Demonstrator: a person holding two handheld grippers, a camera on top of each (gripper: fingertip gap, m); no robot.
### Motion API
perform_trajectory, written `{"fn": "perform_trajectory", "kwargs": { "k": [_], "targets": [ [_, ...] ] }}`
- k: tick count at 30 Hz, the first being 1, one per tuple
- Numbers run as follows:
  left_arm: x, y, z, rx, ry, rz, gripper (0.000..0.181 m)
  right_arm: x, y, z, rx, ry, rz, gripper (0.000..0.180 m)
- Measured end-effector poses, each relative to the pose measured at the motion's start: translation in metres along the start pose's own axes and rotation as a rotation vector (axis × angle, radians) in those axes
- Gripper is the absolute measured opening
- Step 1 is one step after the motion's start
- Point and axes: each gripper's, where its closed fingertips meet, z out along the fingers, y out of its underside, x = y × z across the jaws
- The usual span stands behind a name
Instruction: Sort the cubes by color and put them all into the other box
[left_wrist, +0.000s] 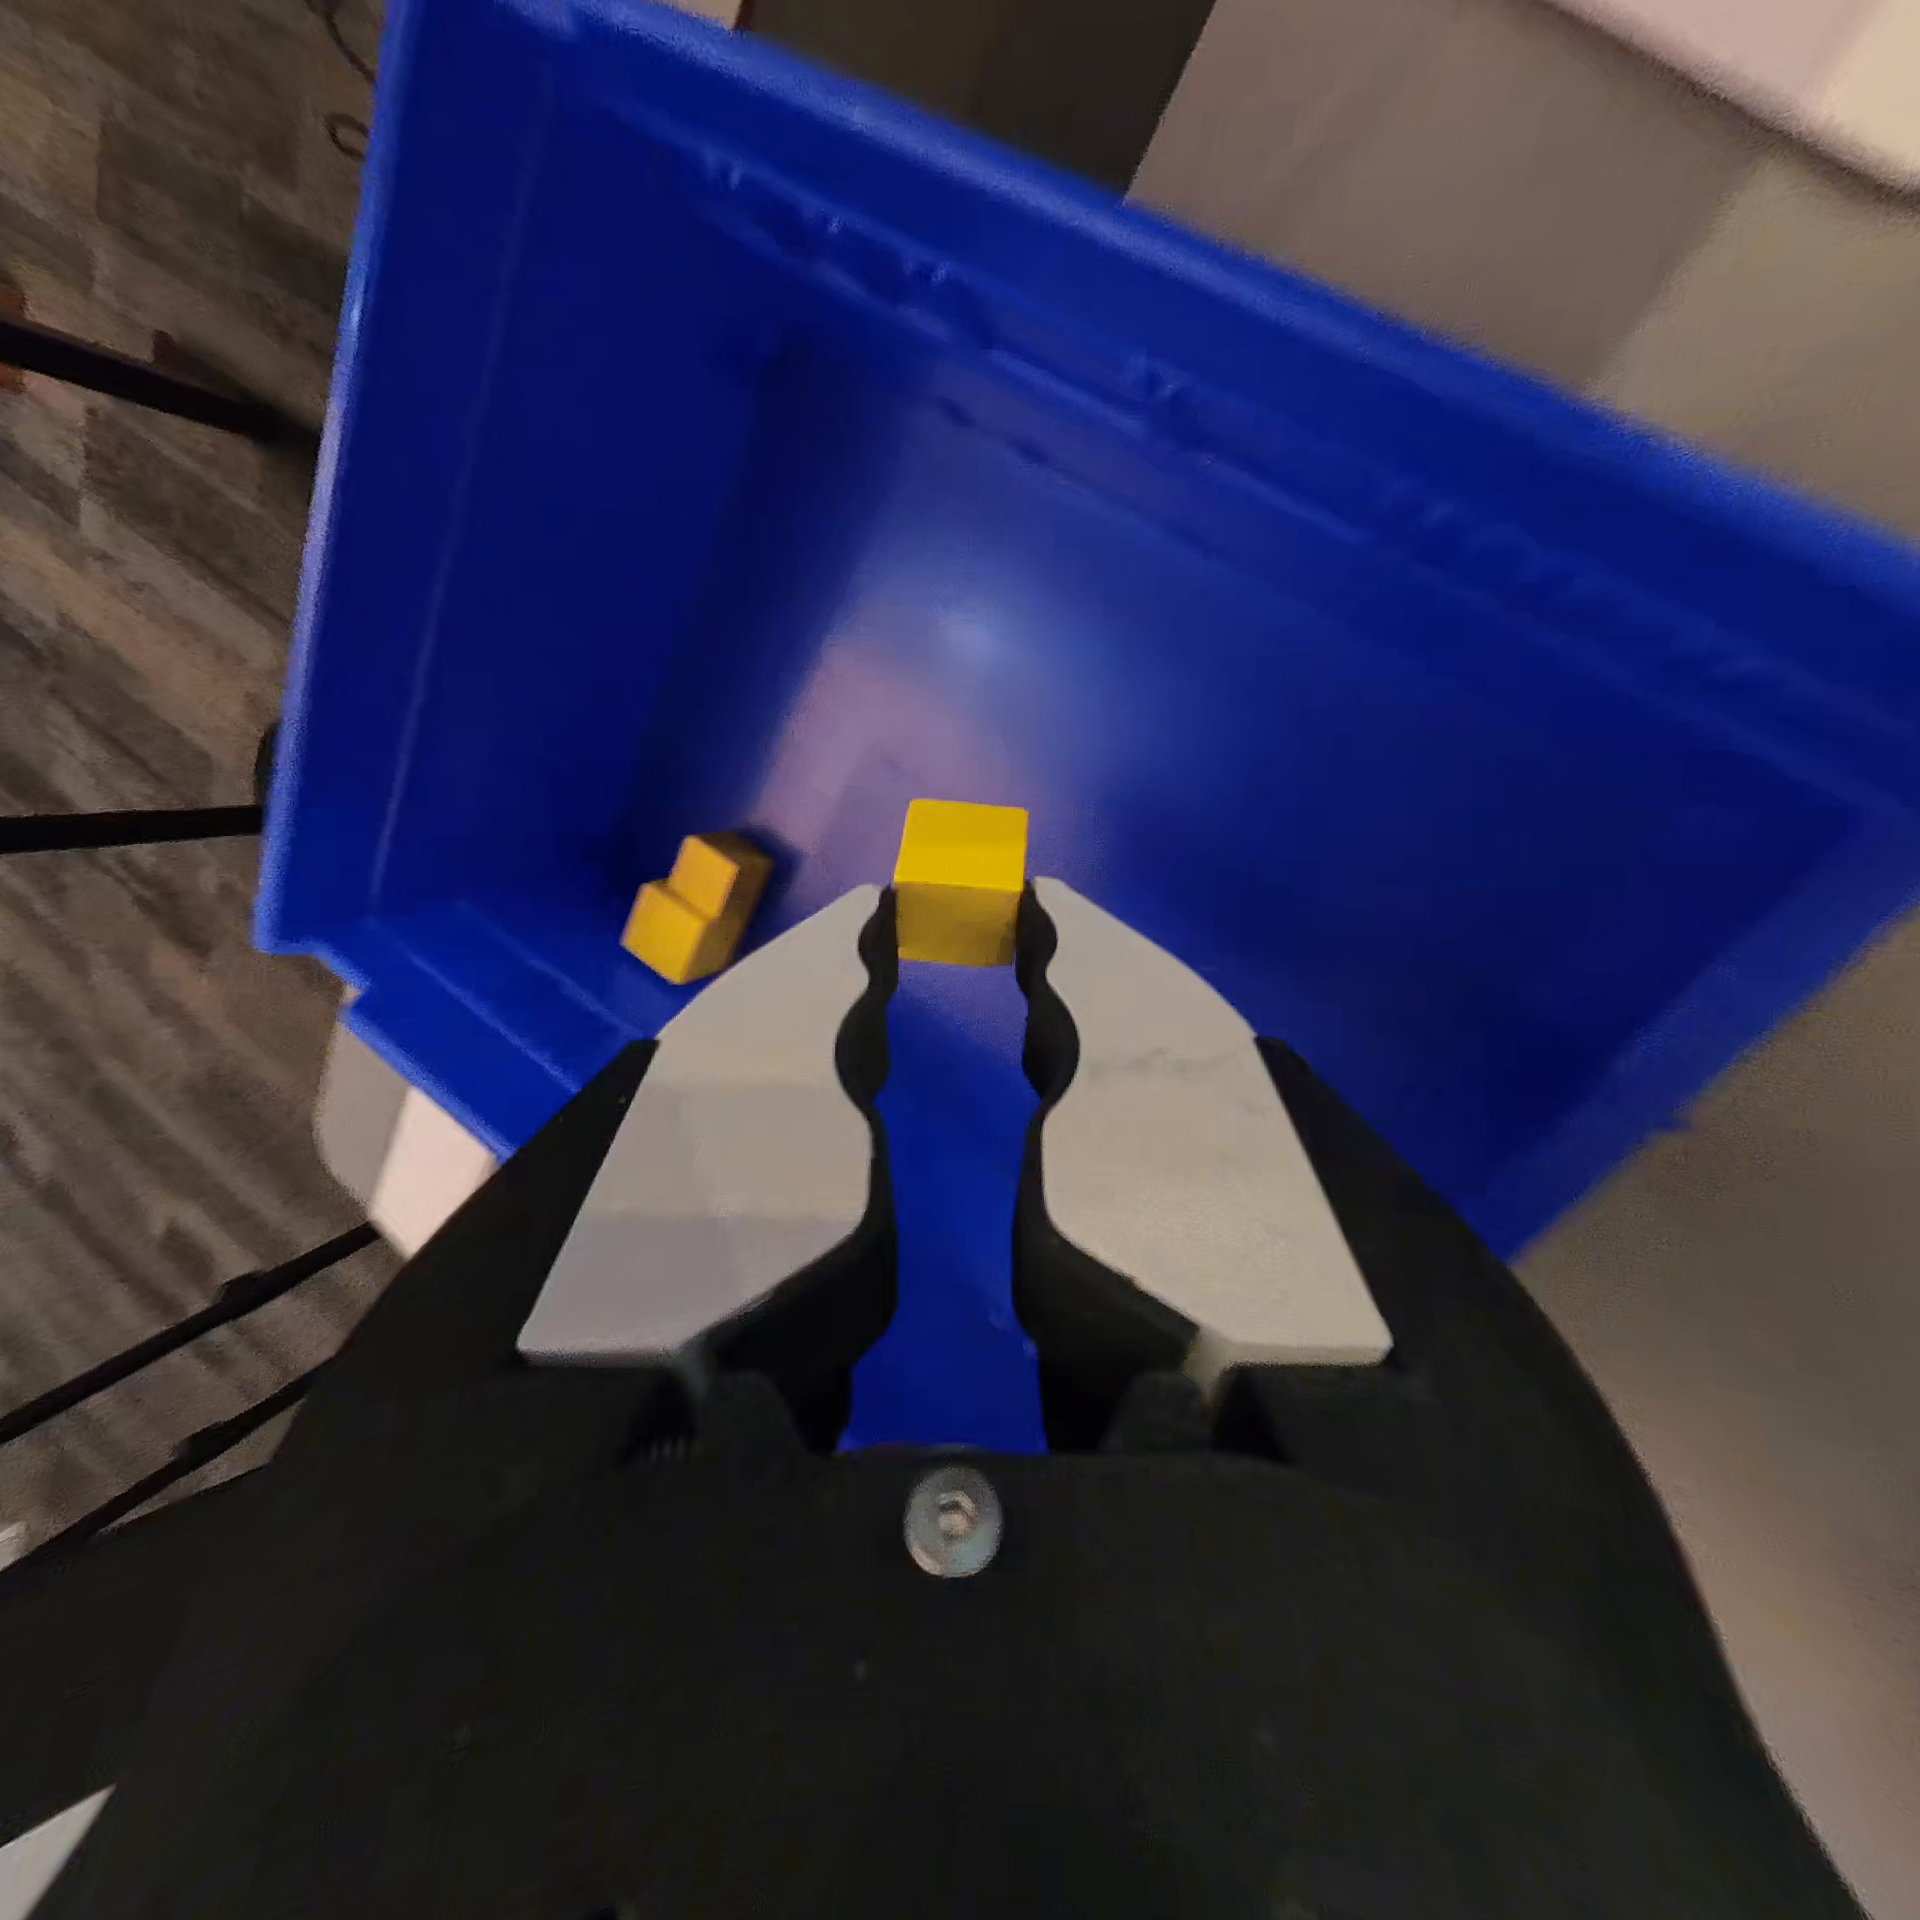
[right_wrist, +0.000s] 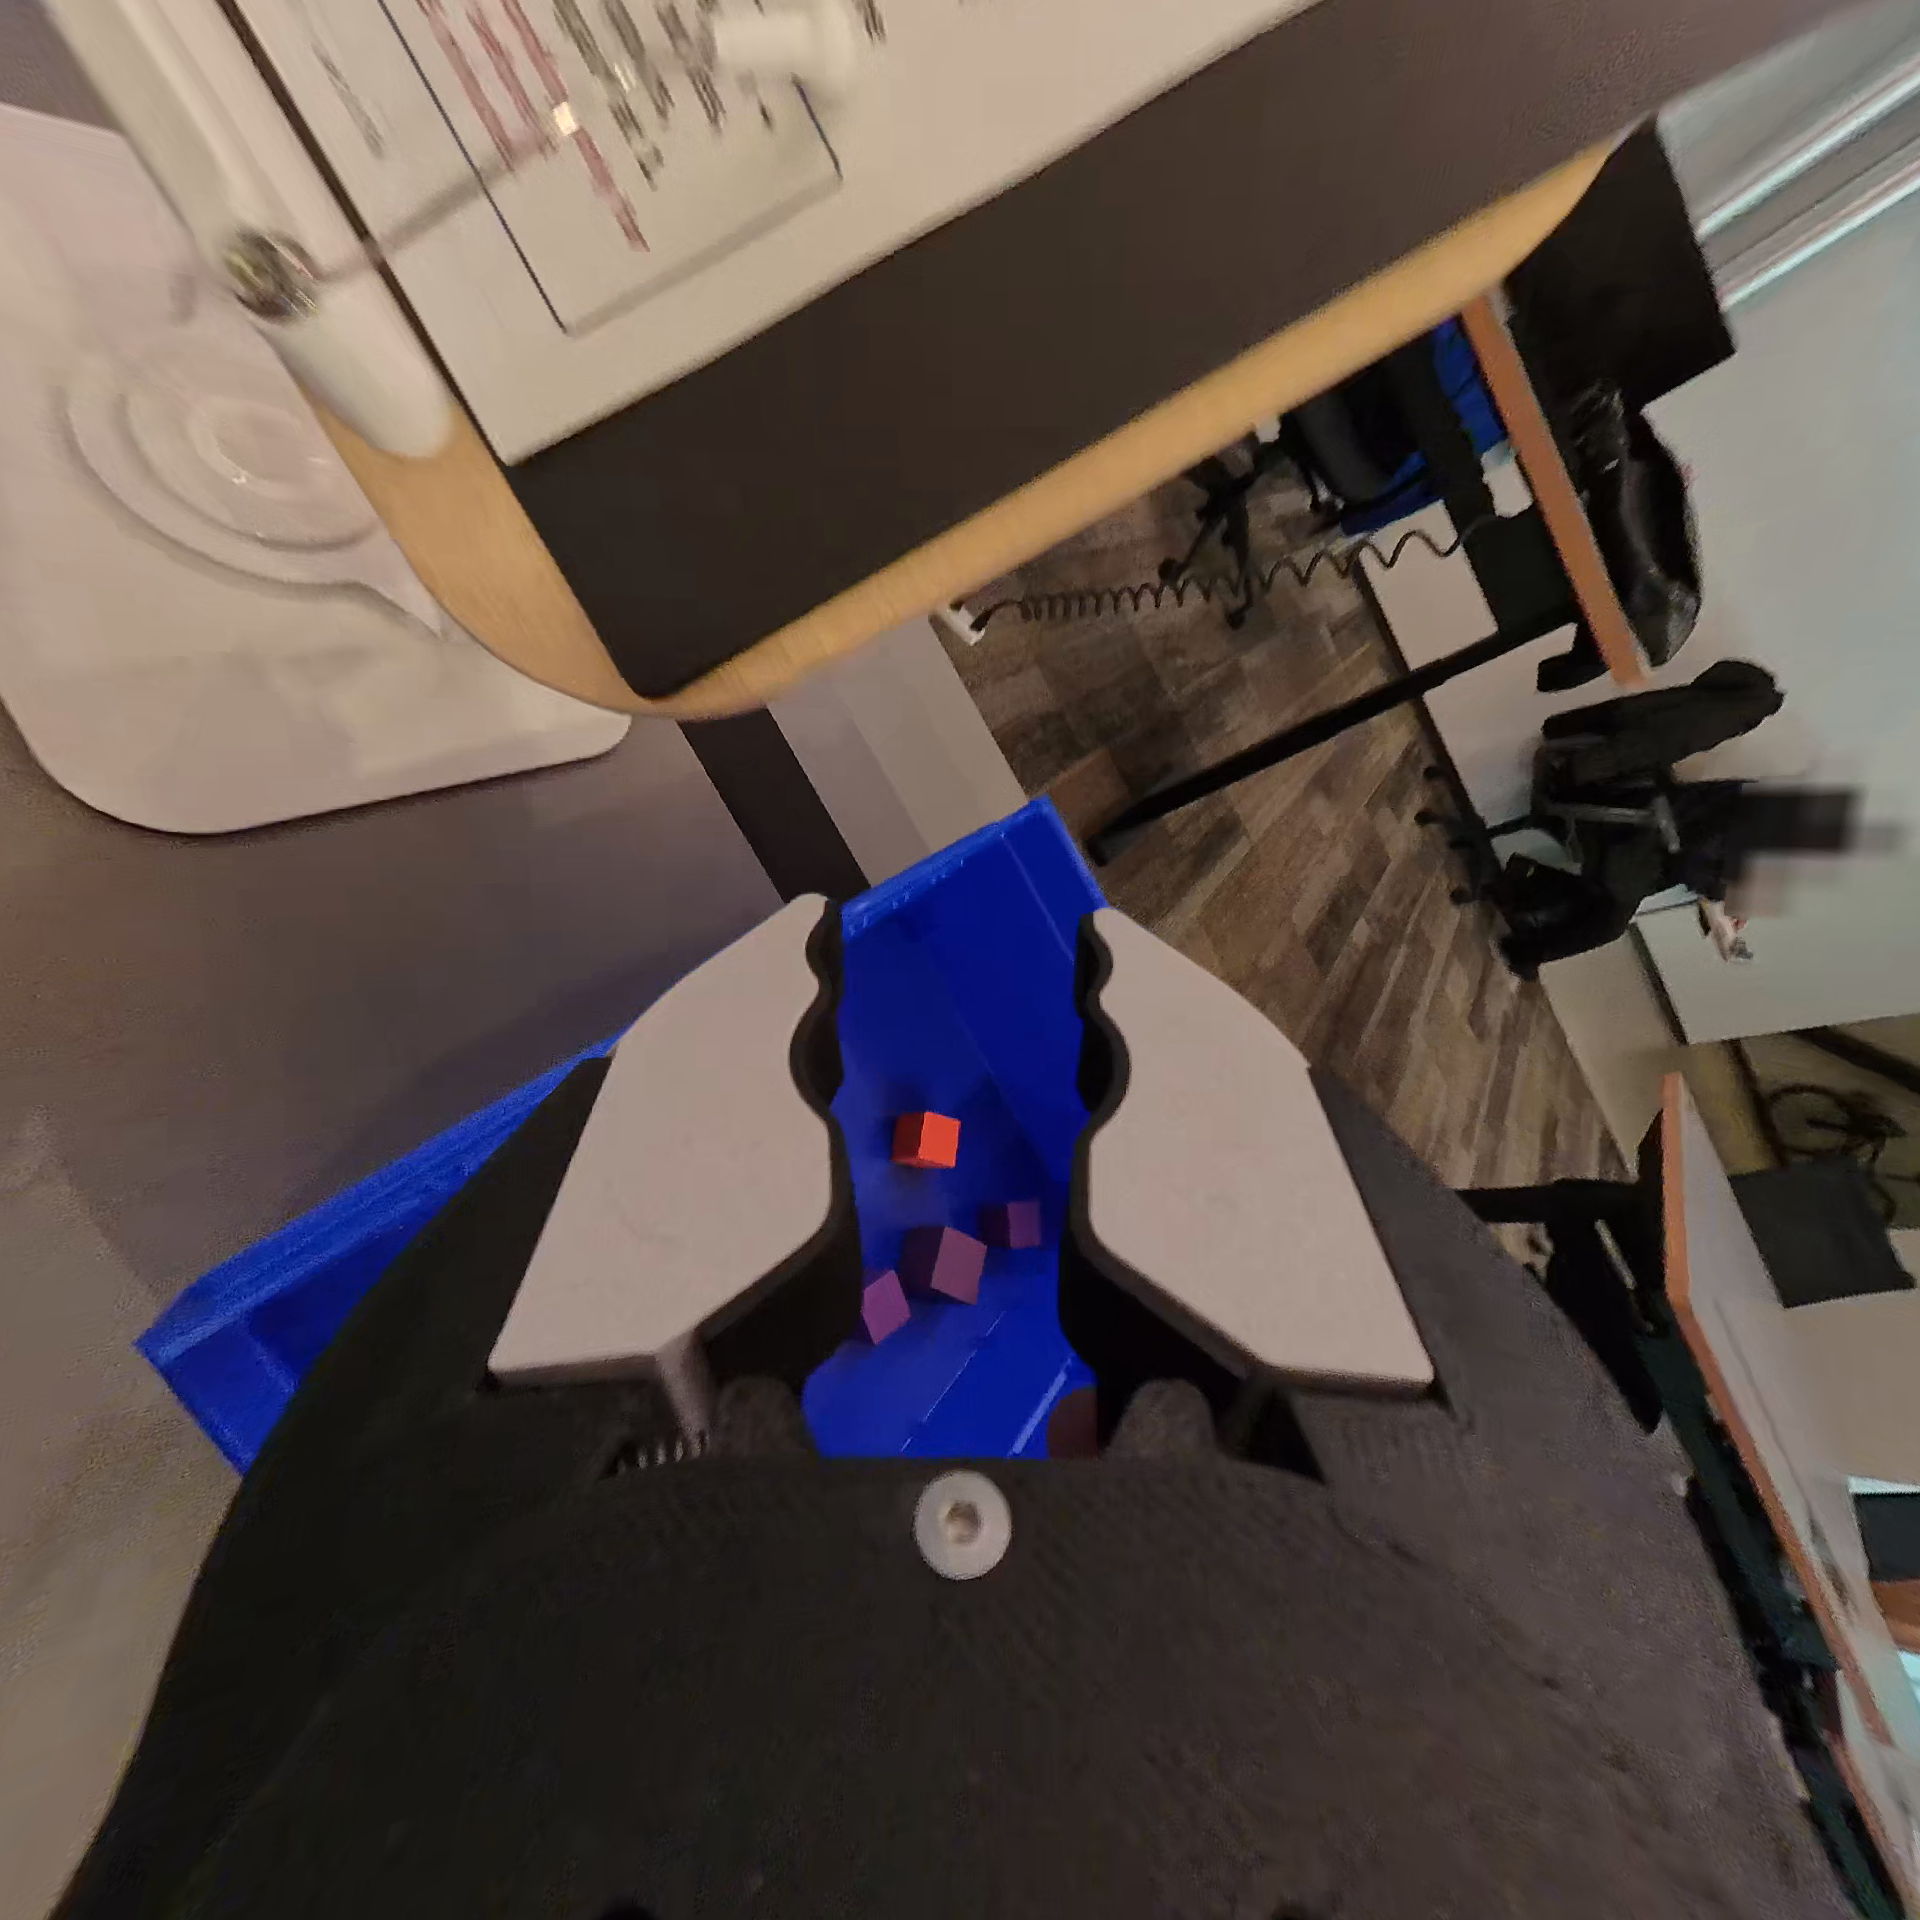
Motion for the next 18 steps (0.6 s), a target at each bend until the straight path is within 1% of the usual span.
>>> {"fn": "perform_trajectory", "kwargs": {
  "k": [1, 4, 6, 7, 8, 12, 14, 16, 18],
  "targets": [
    [0.014, -0.004, -0.008, 0.056, 0.033, -0.034, 0.022, -0.001, -0.007, -0.006, 0.016, 0.006, -0.015, 0.043],
    [0.051, -0.017, -0.032, 0.216, 0.109, -0.122, 0.021, -0.008, -0.035, -0.025, 0.097, 0.018, -0.07, 0.042],
    [0.076, -0.032, -0.051, 0.356, 0.182, -0.169, 0.021, -0.021, -0.057, -0.039, 0.167, 0.005, -0.125, 0.04],
    [0.086, -0.034, -0.057, 0.378, 0.188, -0.177, 0.021, -0.03, -0.069, -0.046, 0.206, -0.007, -0.162, 0.04],
    [0.095, -0.035, -0.061, 0.376, 0.182, -0.176, 0.021, -0.041, -0.081, -0.052, 0.251, -0.02, -0.21, 0.04],
    [0.141, -0.068, -0.091, 0.522, 0.266, -0.158, 0.021, -0.097, -0.123, -0.067, 0.391, -0.092, -0.35, 0.044],
    [0.165, -0.092, -0.109, 0.648, 0.357, -0.146, 0.021, -0.129, -0.142, -0.069, 0.468, -0.118, -0.414, 0.047],
    [0.186, -0.11, -0.118, 0.697, 0.43, -0.144, 0.021, -0.159, -0.158, -0.069, 0.541, -0.132, -0.454, 0.046],
    [0.212, -0.13, -0.131, 0.783, 0.555, -0.126, 0.021, -0.189, -0.168, -0.069, 0.607, -0.158, -0.499, 0.047]
  ]
}}
